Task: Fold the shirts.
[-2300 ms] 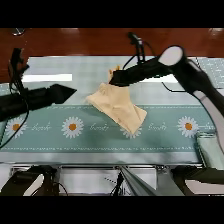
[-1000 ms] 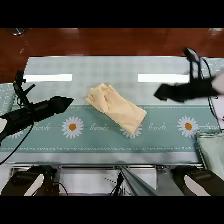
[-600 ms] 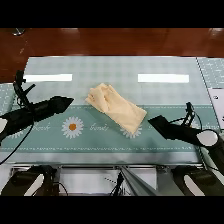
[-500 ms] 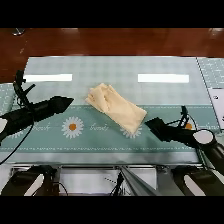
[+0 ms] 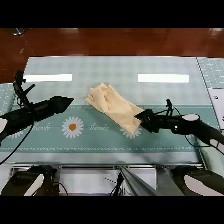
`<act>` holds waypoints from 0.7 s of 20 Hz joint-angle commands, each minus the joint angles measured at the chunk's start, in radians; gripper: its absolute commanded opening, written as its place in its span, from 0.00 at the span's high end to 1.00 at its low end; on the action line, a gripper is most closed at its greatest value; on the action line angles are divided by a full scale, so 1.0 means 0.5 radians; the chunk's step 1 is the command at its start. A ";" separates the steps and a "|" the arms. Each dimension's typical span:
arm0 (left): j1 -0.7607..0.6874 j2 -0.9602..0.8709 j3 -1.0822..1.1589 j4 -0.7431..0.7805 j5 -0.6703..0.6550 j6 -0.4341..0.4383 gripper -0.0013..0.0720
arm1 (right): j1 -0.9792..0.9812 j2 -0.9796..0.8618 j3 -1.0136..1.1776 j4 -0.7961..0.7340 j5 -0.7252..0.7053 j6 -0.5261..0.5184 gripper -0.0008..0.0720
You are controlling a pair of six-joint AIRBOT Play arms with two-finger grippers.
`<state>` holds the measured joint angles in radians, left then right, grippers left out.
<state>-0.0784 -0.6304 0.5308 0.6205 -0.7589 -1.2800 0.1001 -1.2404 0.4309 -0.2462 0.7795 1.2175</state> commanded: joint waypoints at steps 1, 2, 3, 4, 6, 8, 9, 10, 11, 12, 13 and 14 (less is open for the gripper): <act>0.002 -0.005 -0.001 0.000 0.002 0.001 0.95 | 0.100 -0.274 0.259 0.039 0.159 -0.150 0.57; 0.002 -0.009 -0.001 0.000 0.001 0.001 0.95 | 0.145 -0.285 0.328 0.040 0.188 -0.236 0.94; 0.002 -0.011 -0.001 0.000 0.001 0.001 0.95 | 0.177 -0.283 0.420 0.026 0.230 -0.312 0.96; 0.002 -0.011 -0.001 0.001 0.001 0.001 0.95 | 0.177 -0.283 0.529 -0.027 0.294 -0.304 0.96; 0.002 -0.011 -0.001 0.001 0.001 0.001 0.95 | 0.173 -0.283 0.839 -0.200 0.435 -0.214 0.96; 0.002 -0.011 -0.001 0.000 0.001 0.001 0.95 | 0.173 -0.283 1.239 -0.472 0.551 -0.036 0.96; 0.002 -0.011 -0.001 0.001 0.000 0.001 0.95 | 0.158 -0.283 1.451 -0.597 0.616 0.046 0.96; 0.002 -0.011 -0.001 0.000 0.001 0.001 0.95 | 0.126 -0.283 1.637 -0.703 0.673 0.128 0.96; 0.002 -0.011 -0.001 0.000 0.000 0.001 0.95 | 0.082 -0.283 1.830 -0.806 0.746 0.219 0.96; 0.002 -0.011 -0.001 0.000 0.000 0.001 0.95 | 0.037 -0.283 1.999 -0.880 0.817 0.275 0.96; 0.002 -0.011 -0.001 0.001 0.000 0.001 0.95 | -0.013 -0.283 2.170 -0.945 0.901 0.324 0.96; 0.002 -0.011 -0.001 0.001 0.000 0.001 0.95 | -0.067 -0.283 2.313 -0.990 0.977 0.370 0.96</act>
<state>-0.0784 -0.6353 0.5308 0.6205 -0.7586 -1.2800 0.1192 -1.3804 1.3594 -0.6075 1.1522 1.3022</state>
